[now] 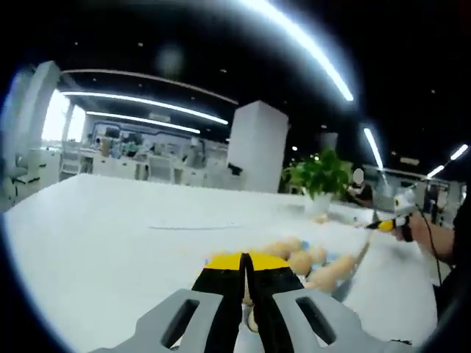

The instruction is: Pick up the eggs on the table and place them into the egg tray on the table

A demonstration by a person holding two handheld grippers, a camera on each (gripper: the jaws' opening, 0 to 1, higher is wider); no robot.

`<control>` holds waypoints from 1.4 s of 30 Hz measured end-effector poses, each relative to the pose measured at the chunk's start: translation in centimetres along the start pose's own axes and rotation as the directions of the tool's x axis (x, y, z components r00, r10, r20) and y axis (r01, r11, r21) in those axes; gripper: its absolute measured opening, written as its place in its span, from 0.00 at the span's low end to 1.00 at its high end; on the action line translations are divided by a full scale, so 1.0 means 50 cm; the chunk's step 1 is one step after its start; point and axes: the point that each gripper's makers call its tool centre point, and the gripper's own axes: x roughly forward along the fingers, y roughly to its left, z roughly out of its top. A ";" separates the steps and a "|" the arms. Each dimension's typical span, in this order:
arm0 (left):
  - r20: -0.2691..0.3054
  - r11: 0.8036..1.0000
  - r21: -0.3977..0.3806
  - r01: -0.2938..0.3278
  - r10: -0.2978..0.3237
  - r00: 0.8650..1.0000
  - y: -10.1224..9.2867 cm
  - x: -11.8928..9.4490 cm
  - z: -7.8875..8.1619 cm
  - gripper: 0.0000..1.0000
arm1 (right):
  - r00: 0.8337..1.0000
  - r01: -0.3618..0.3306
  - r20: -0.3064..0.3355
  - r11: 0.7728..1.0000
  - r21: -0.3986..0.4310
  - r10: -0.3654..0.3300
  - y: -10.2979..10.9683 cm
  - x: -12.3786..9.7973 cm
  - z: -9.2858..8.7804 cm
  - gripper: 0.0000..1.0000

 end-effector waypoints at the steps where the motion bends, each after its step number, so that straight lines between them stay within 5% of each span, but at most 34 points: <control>1: 0.008 1.000 0.010 -0.029 0.029 1.000 0.005 -0.001 0.003 0.00 | 1.000 0.002 0.006 1.000 0.000 -0.002 -0.003 -0.002 0.001 0.99; 3: 0.020 0.997 0.039 -0.072 0.071 0.997 0.012 -0.004 0.008 0.00 | 1.000 0.011 0.018 1.000 -0.001 -0.011 -0.012 -0.006 0.002 0.99; 8: 0.034 0.999 0.024 -0.038 0.037 0.999 -0.006 -0.001 0.009 0.00 | 1.000 0.014 0.025 1.000 0.010 -0.015 -0.020 -0.009 -0.001 0.98; 12: 0.013 0.996 0.091 0.008 -0.010 1.000 -0.030 0.009 0.000 0.00 | 1.000 0.011 0.015 1.000 0.029 -0.011 -0.020 -0.005 -0.008 0.98; 20: 0.047 0.993 -0.063 0.100 -0.097 0.994 -0.053 0.002 0.022 0.00 | 1.000 -0.007 0.012 1.000 0.031 0.006 0.004 0.005 -0.009 0.97; 25: 0.045 0.992 -0.070 0.102 -0.099 0.994 -0.051 0.001 0.030 0.00 | 1.000 -0.012 0.013 0.999 0.034 0.012 0.012 0.010 -0.010 0.96; 30: 0.000 0.991 -0.087 0.103 -0.104 0.995 -0.060 0.006 0.023 0.00 | 1.000 -0.016 0.019 0.999 0.036 0.015 0.017 0.016 -0.008 0.97; 34: -0.104 0.986 -0.148 0.081 -0.097 0.990 -0.064 0.007 -0.004 0.00 | 0.999 -0.013 0.037 0.999 0.035 0.011 0.017 0.017 0.000 0.96; 42: -0.143 0.992 -0.080 0.101 -0.112 0.983 -0.087 0.000 -0.017 0.00 | 0.998 0.001 0.067 1.000 0.021 -0.002 0.017 0.001 -0.002 0.96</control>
